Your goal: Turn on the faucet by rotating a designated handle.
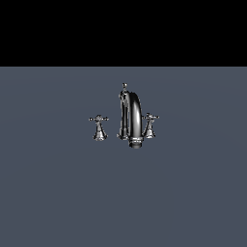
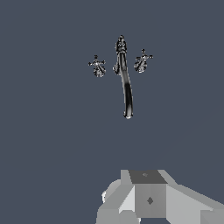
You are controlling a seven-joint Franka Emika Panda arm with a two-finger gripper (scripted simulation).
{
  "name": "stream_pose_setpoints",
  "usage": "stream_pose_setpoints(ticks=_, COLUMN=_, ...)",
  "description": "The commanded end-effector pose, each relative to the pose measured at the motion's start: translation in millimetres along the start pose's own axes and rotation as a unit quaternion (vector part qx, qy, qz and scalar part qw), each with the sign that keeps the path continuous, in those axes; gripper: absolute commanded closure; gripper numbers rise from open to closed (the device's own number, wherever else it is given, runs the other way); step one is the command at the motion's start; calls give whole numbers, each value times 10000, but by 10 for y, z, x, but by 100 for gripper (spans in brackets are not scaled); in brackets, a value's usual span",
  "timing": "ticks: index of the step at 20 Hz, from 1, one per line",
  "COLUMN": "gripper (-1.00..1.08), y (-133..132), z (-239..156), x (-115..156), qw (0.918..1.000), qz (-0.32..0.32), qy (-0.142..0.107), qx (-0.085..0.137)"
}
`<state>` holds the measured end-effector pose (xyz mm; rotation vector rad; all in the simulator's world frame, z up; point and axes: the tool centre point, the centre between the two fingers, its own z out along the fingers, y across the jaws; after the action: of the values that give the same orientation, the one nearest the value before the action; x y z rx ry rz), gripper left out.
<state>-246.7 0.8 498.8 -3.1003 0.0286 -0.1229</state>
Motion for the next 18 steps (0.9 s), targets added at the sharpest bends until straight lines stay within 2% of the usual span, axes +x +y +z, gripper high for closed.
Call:
stream_pose_setpoints(ticks=1, gripper=37, y=-7, z=114, x=-19, qw=9998, qz=49, qy=-158, qx=-126)
stream_pose_setpoints(ticks=2, gripper=14, y=45, z=363, x=-34, qw=9988, qz=231, qy=-423, qx=-63)
stream_pose_setpoints(ticks=3, gripper=9, y=-46, z=608, x=-31, qw=9974, qz=64, qy=-719, qx=-78)
stream_pose_setpoints(ticks=4, gripper=-6, y=136, z=711, x=-41, qw=9965, qz=259, qy=-782, qx=-132)
stream_pose_setpoints(ticks=5, gripper=-4, y=44, z=839, x=-4, qw=9961, qz=224, qy=-857, qx=8)
stream_pose_setpoints(ticks=6, gripper=4, y=201, z=1049, x=9, qw=9939, qz=458, qy=-1001, qx=6)
stream_pose_setpoints(ticks=7, gripper=21, y=346, z=1119, x=61, qw=9930, qz=611, qy=-1013, qx=-52)
stream_pose_setpoints(ticks=8, gripper=26, y=491, z=1267, x=124, qw=9907, qz=826, qy=-1076, qx=-126)
stream_pose_setpoints(ticks=9, gripper=32, y=461, z=1457, x=139, qw=9902, qz=701, qy=-1201, qx=-101)
stream_pose_setpoints(ticks=10, gripper=48, y=683, z=1500, x=197, qw=9873, qz=1100, qy=-1133, qx=-147)
stream_pose_setpoints(ticks=11, gripper=56, y=569, z=1622, x=307, qw=9892, qz=887, qy=-1130, qx=-302)
stream_pose_setpoints(ticks=12, gripper=83, y=708, z=1767, x=291, qw=9872, qz=993, qy=-1215, qx=-274)
stream_pose_setpoints(ticks=13, gripper=78, y=723, z=1945, x=255, qw=9848, qz=1080, qy=-1344, qx=-188)
stream_pose_setpoints(ticks=14, gripper=87, y=586, z=1971, x=441, qw=9887, qz=926, qy=-1171, qx=-163)
stream_pose_setpoints(ticks=15, gripper=82, y=746, z=2062, x=531, qw=9846, qz=1311, qy=-1143, qx=-144)
stream_pose_setpoints(ticks=16, gripper=86, y=769, z=2043, x=707, qw=9859, qz=1342, qy=-980, qx=-184)
stream_pose_setpoints(ticks=17, gripper=90, y=780, z=2148, x=773, qw=9859, qz=1322, qy=-994, qx=-263)
stream_pose_setpoints(ticks=18, gripper=89, y=1045, z=2224, x=848, qw=9832, qz=1570, qy=-920, qx=-153)
